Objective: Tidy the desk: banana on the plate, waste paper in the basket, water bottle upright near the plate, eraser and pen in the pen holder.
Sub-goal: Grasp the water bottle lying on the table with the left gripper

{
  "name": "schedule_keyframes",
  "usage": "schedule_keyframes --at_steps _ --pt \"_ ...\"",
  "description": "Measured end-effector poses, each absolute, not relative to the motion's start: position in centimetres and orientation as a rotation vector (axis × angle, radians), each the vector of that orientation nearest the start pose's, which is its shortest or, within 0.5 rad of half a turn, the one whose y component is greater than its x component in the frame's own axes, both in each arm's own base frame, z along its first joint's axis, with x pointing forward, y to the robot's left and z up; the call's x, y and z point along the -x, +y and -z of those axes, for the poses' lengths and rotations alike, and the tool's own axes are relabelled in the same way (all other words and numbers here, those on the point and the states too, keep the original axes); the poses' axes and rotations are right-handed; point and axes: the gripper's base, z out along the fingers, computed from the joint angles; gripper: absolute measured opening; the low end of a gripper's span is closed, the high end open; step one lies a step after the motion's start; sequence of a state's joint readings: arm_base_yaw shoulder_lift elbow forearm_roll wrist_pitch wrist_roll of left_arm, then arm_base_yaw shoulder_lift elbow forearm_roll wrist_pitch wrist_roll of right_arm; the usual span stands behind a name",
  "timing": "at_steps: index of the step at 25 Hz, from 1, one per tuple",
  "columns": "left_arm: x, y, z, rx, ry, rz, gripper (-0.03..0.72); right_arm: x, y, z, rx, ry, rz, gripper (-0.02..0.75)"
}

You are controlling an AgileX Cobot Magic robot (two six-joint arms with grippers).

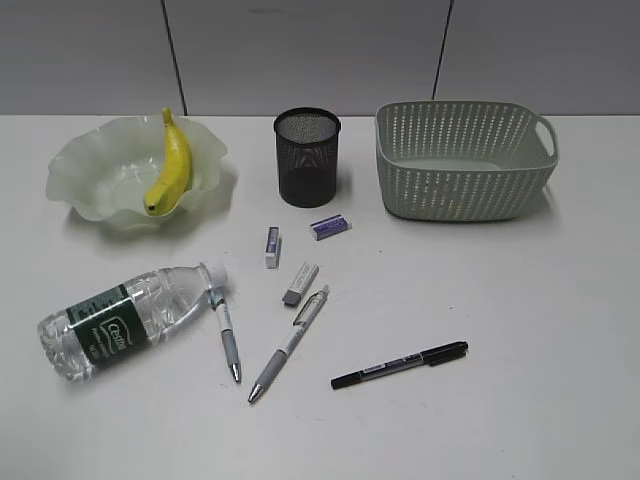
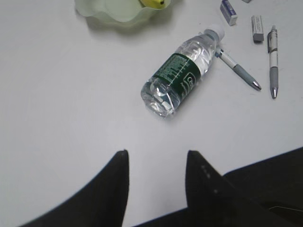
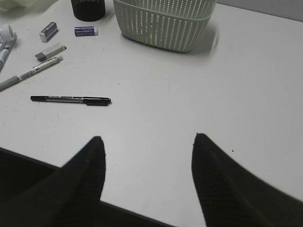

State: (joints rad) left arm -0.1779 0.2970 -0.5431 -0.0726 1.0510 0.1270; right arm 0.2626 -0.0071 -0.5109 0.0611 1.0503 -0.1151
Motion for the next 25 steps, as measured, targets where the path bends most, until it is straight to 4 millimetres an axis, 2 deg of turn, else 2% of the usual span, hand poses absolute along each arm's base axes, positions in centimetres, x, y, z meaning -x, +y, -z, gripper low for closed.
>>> schedule_keyframes --at_steps 5,8,15,20,25 --pt "-7.0 -2.6 -30.0 -0.454 2.216 0.179 0.301 0.8 0.3 -28.2 0.380 1.975 -0.167 0.464" --pt "-9.7 -3.6 -29.8 -0.529 2.246 0.221 0.320 0.8 0.3 -28.2 0.380 1.974 -0.167 0.464" --pt "-17.9 -5.3 -26.6 -0.648 2.424 0.247 0.503 0.8 0.3 -28.2 0.379 1.974 -0.166 0.464" --pt "-22.7 -7.4 -25.3 -0.766 2.494 0.267 0.530 0.8 0.3 -28.2 0.379 1.973 -0.166 0.464" --pt "-26.1 -10.9 -23.4 -1.046 2.529 0.193 0.533 0.8 0.3 -28.2 0.379 1.973 -0.166 0.464"
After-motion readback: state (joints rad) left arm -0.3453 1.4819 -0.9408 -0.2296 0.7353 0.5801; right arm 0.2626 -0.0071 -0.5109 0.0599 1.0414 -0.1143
